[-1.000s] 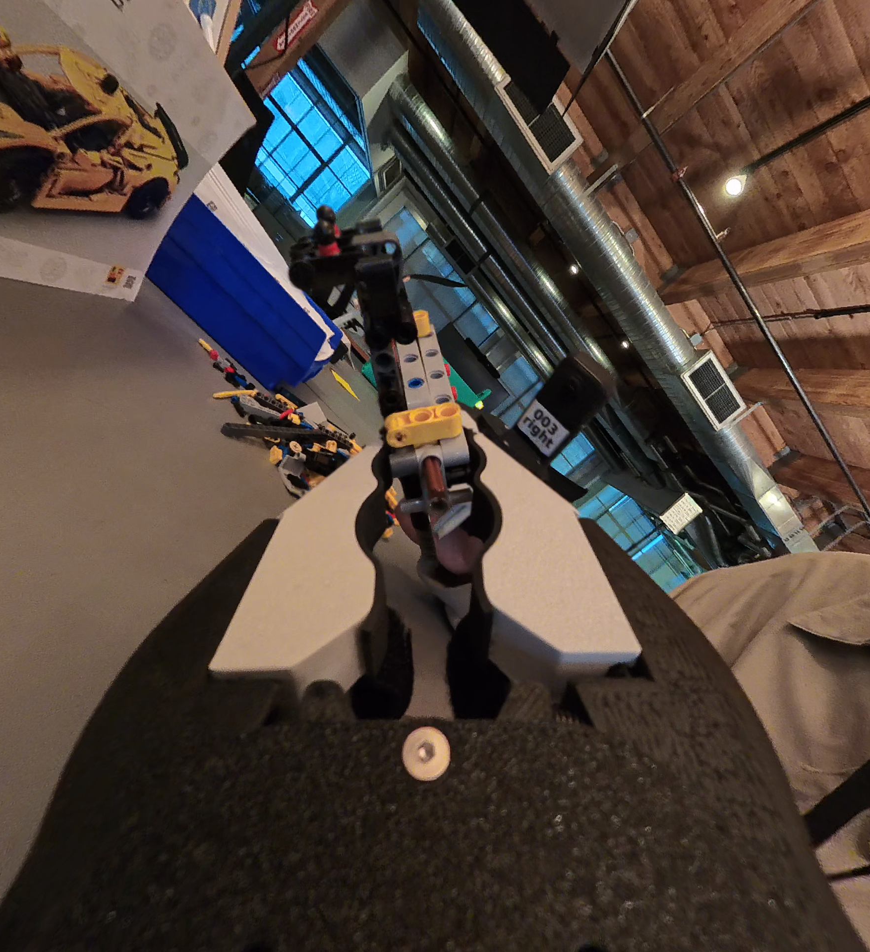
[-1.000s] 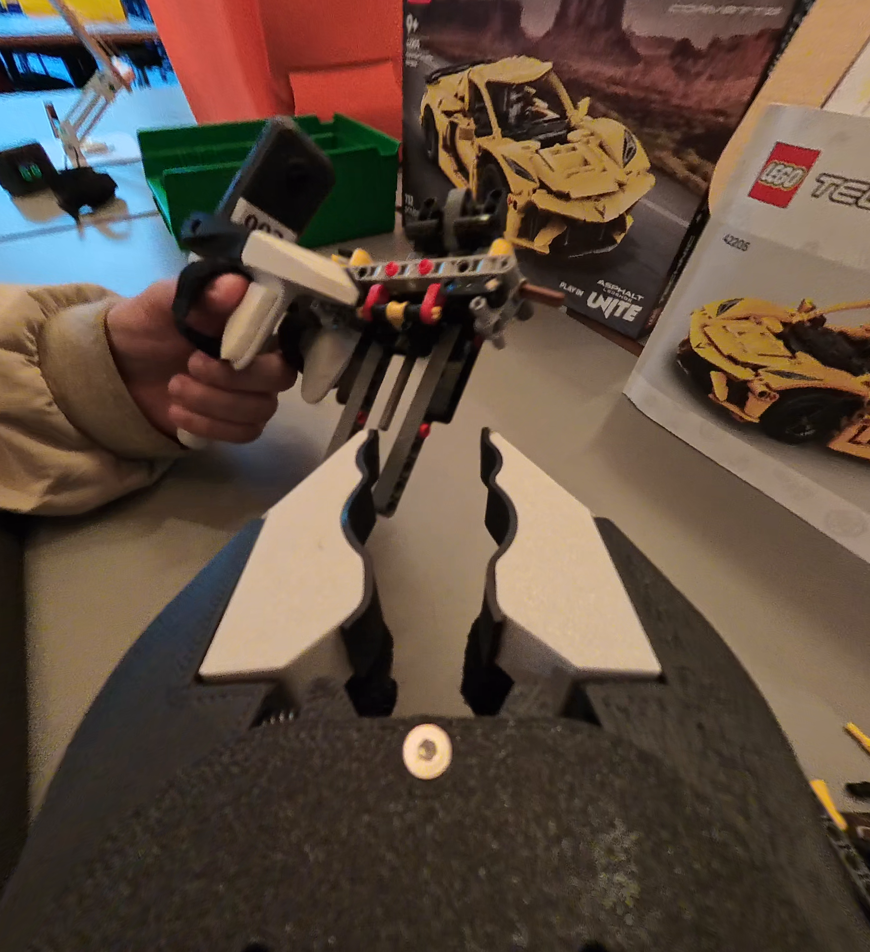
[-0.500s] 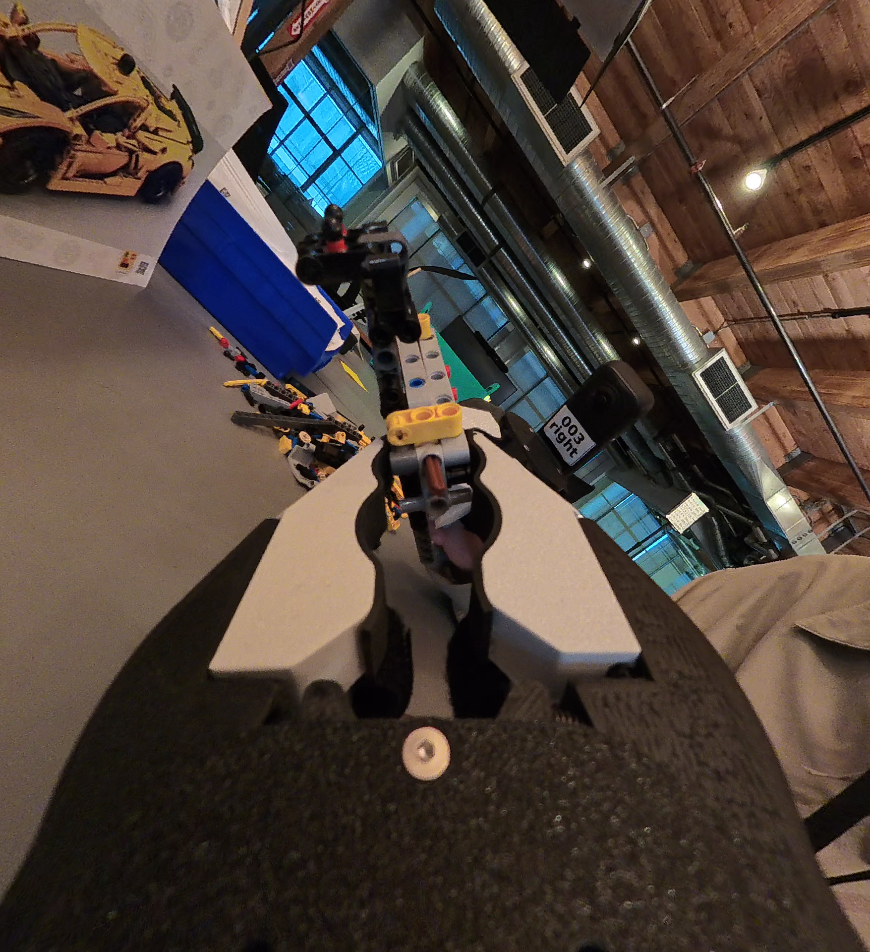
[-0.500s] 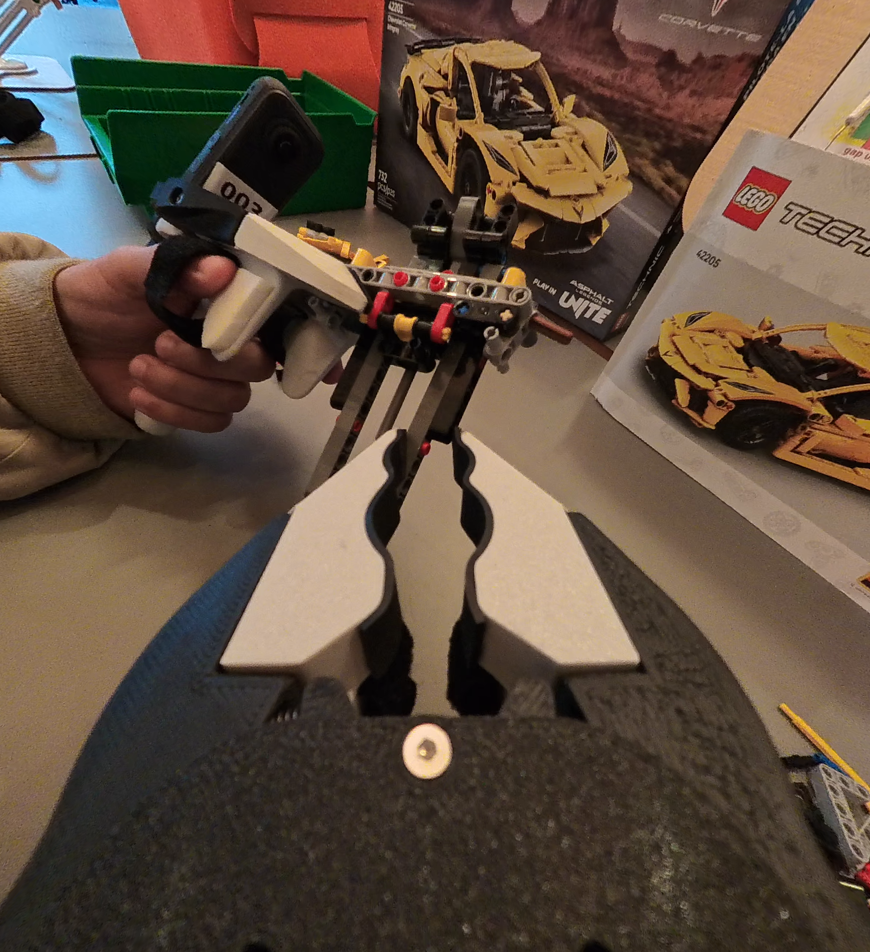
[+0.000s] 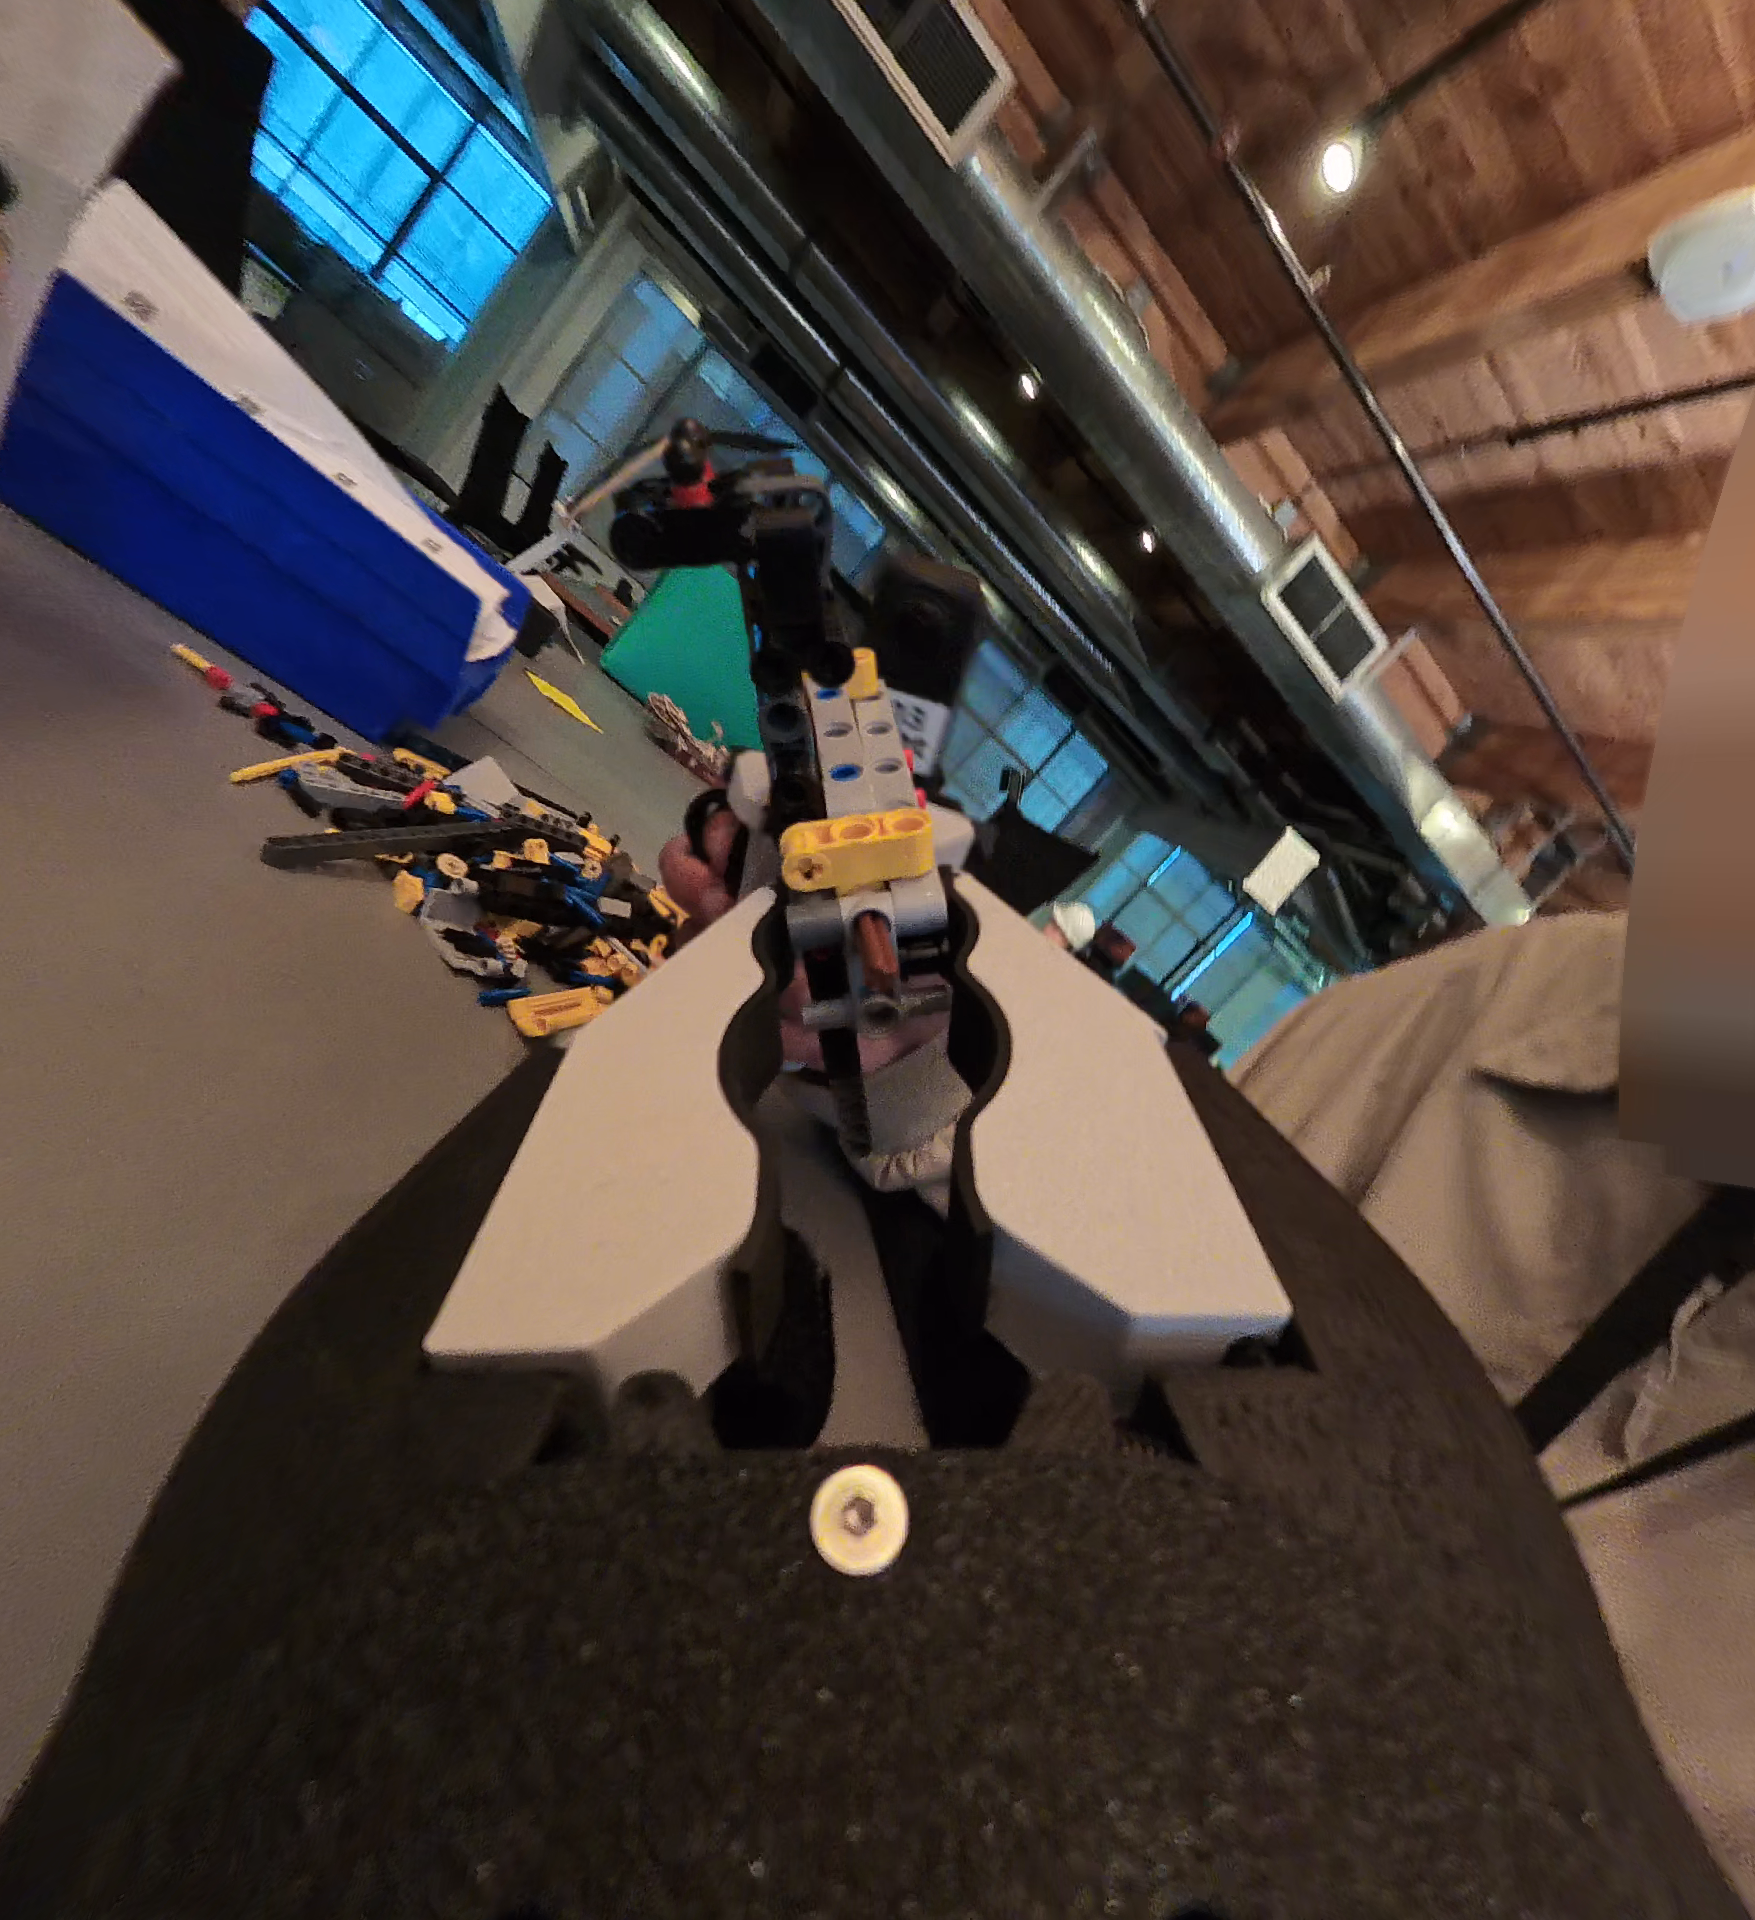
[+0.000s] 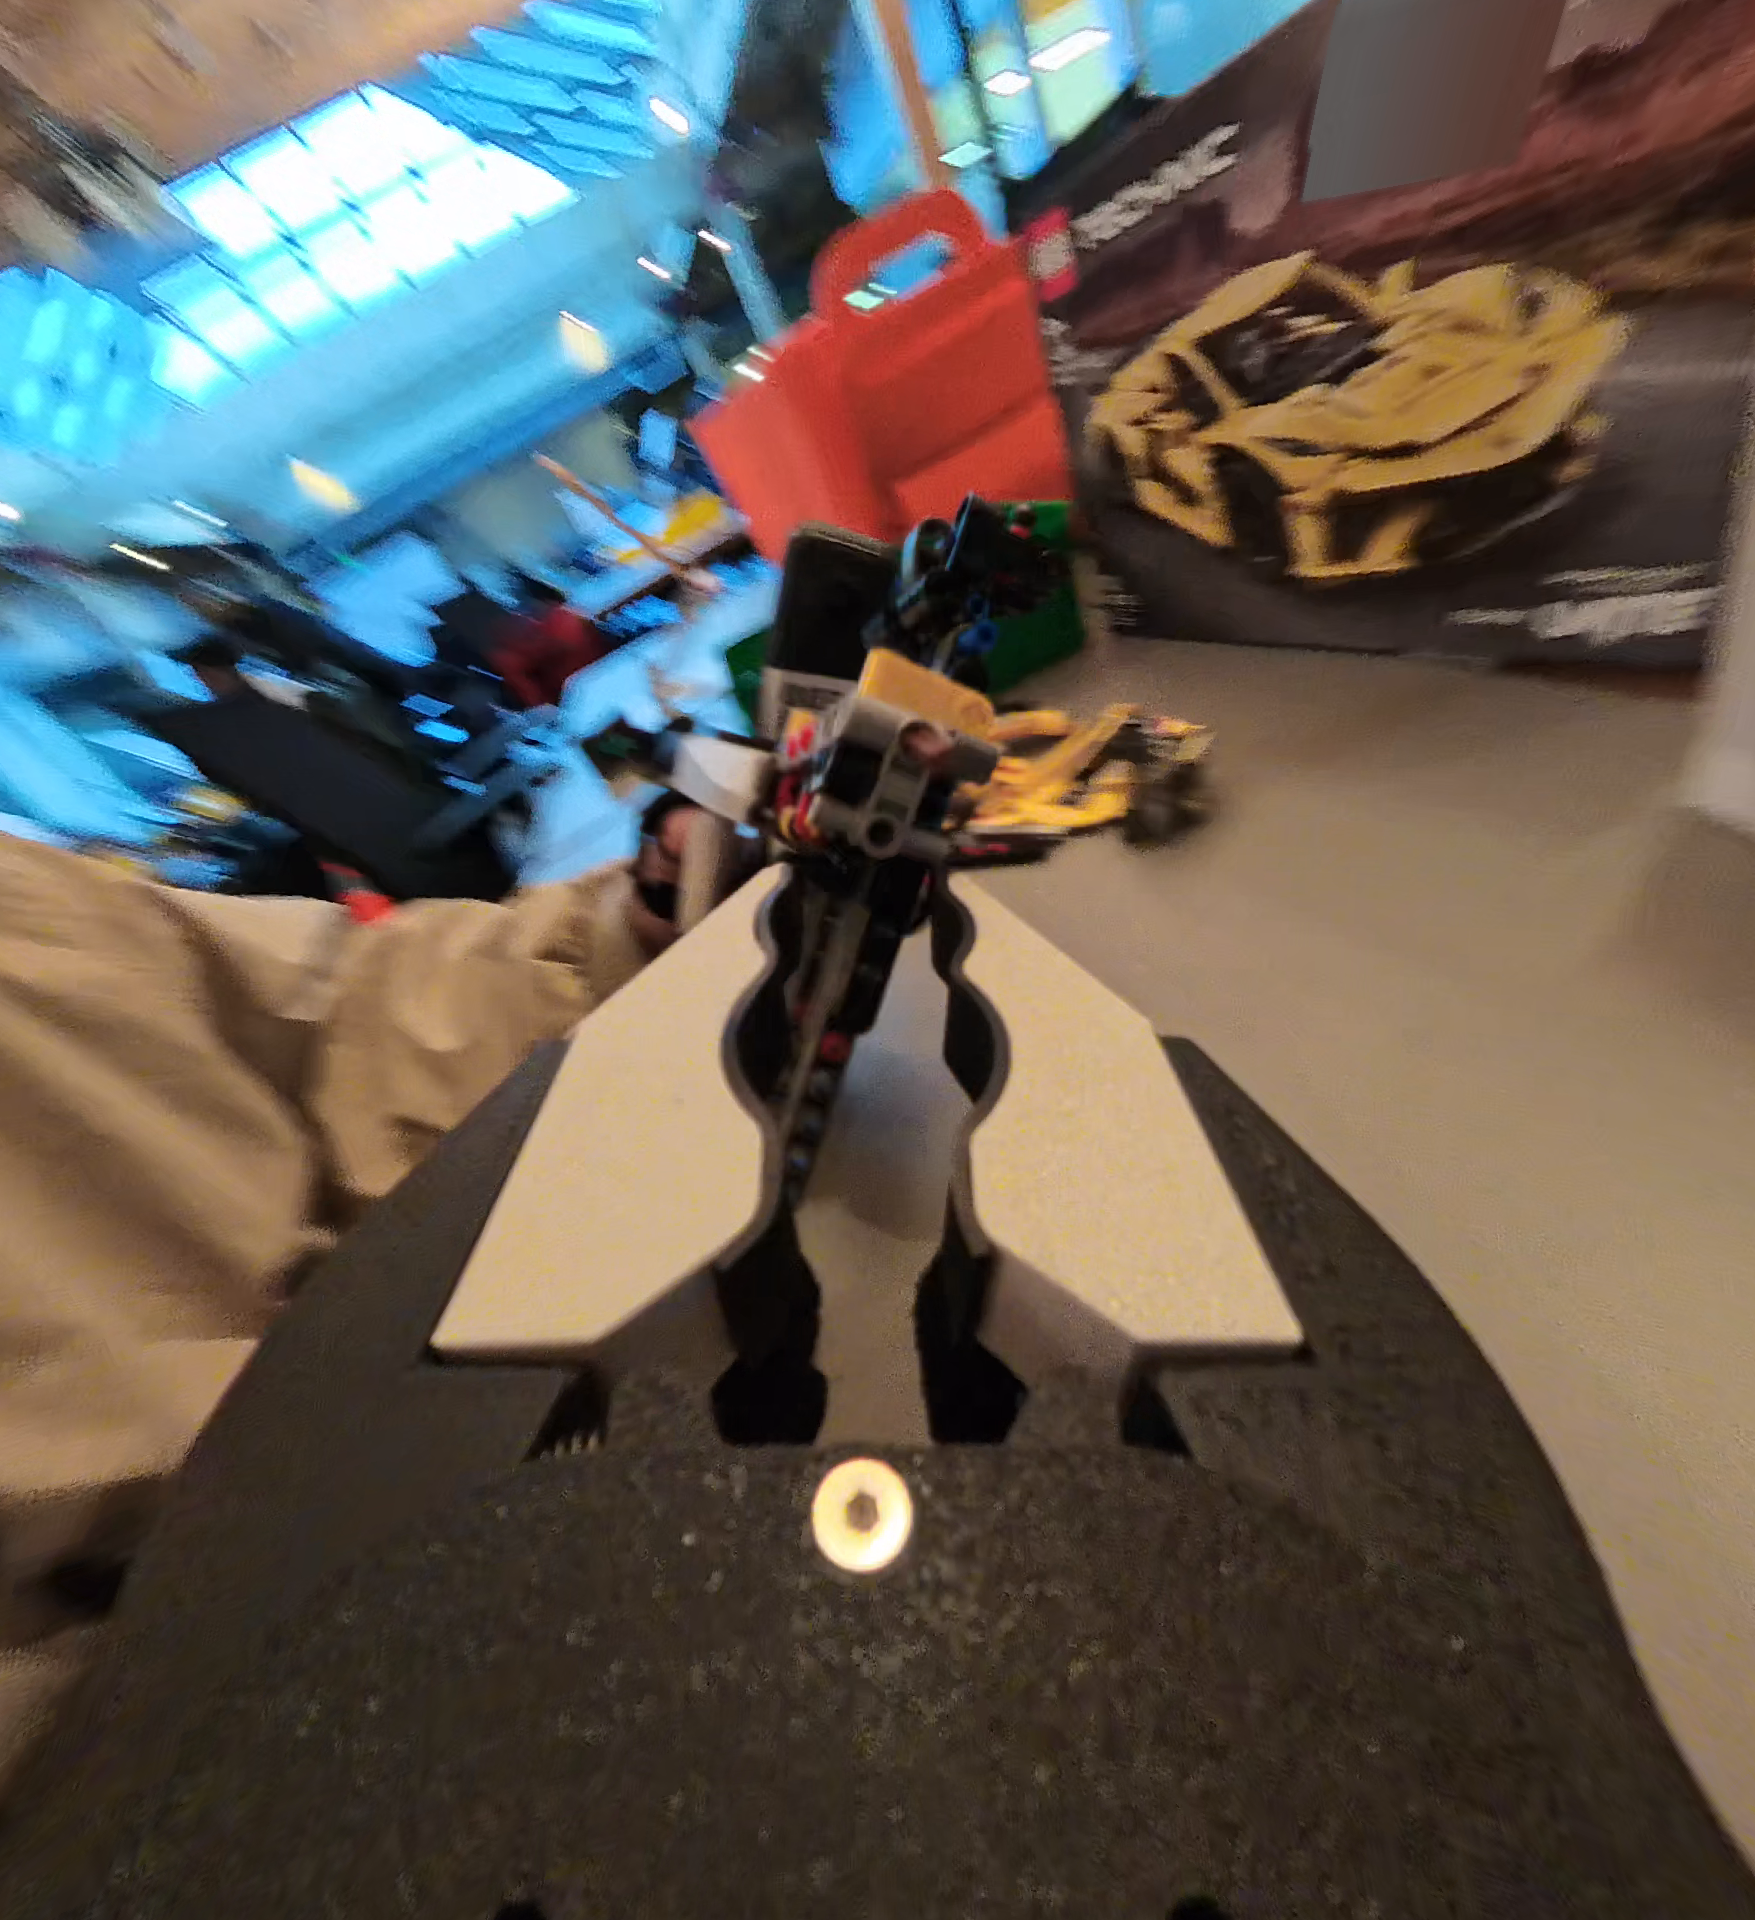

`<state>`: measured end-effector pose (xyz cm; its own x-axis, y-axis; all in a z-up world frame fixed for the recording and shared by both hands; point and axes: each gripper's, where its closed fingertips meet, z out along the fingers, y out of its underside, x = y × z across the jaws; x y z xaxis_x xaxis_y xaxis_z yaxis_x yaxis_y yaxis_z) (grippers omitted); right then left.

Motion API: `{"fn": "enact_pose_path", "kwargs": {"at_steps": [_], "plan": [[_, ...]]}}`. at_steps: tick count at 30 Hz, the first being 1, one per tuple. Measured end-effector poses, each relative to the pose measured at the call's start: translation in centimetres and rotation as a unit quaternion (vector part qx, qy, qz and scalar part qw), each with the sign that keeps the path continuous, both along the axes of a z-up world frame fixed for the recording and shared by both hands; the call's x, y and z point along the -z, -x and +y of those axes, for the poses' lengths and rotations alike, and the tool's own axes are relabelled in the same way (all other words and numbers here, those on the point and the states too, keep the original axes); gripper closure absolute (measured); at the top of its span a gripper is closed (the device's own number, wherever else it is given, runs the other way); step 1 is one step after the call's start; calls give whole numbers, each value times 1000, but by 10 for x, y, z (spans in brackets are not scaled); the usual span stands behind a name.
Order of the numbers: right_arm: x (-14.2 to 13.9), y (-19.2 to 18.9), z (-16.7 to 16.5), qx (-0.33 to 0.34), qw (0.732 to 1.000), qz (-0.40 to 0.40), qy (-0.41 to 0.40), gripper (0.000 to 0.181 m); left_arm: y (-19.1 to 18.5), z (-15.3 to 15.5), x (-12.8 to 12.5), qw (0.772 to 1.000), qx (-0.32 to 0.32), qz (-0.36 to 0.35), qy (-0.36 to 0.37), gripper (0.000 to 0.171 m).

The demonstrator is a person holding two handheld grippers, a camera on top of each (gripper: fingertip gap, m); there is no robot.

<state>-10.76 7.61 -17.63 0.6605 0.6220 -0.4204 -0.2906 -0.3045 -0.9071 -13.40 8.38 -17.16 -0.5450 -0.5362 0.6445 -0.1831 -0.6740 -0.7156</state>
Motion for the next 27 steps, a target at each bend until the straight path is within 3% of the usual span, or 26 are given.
{"fn": "enact_pose_path", "kwargs": {"at_steps": [3, 8, 13, 16, 19, 22, 27], "plan": [[-7, 1, -11, -71, 994, 82, 23, 171, 5, -10, -6, 1000, 20, -15, -17, 145], [3, 10, -16, -106, 990, 82, 52, 174, 4, -7, -6, 1000, 19, -14, -7, 147], [5, 5, -7, -69, 993, 81, 57, 175, -1, -3, -5, 999, -18, -15, -28, 146], [0, -5, -2, -56, 983, 158, 70, 175, -10, -8, 7, 997, -34, 15, -64, 128], [1, -10, 3, -50, 967, 232, 90, 176, -18, -15, 20, 996, -31, 42, -72, 128], [5, 2, 2, -66, 969, 217, 101, 175, -22, -16, 15, 998, -35, 29, -32, 137], [7, 17, 6, -58, 979, 170, 94, 175, -24, -26, 19, 996, -41, 33, -75, 164]]}}
